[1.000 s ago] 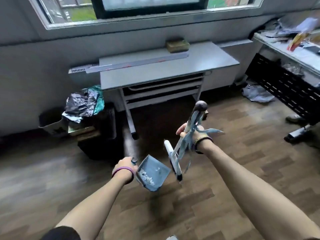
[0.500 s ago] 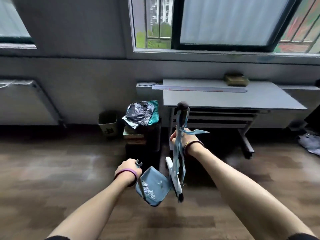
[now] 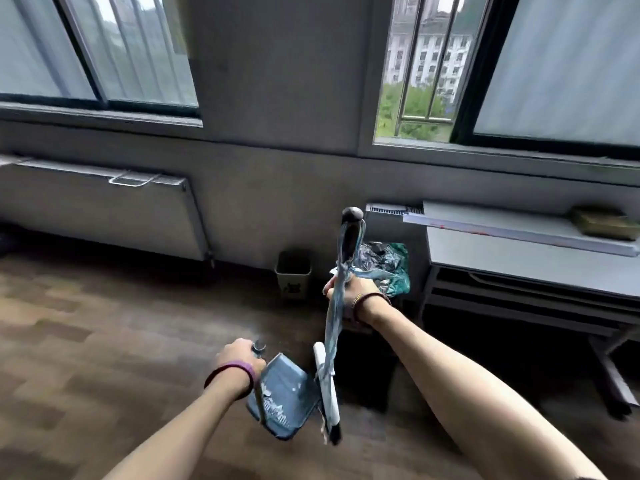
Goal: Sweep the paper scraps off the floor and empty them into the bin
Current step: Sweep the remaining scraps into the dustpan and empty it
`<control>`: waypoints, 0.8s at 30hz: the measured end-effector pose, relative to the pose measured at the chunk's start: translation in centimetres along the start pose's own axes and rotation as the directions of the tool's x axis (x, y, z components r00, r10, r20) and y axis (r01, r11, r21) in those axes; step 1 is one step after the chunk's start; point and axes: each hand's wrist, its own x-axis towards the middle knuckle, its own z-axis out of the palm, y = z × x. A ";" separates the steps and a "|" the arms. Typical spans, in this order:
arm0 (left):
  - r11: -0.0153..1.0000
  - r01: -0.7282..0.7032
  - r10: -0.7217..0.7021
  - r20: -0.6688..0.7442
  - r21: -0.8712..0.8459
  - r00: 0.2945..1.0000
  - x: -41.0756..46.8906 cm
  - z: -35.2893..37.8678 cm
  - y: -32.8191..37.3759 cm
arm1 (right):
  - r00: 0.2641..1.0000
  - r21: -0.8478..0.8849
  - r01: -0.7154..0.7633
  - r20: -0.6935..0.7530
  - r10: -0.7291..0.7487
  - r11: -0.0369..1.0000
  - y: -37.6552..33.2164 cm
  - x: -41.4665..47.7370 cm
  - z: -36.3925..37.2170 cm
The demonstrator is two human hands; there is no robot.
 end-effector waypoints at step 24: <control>0.982 0.173 -0.184 -0.181 -0.080 0.966 30.4 -11.8 7.0 | 0.979 0.075 0.202 -0.030 -0.201 0.976 -10.8 35.7 -5.0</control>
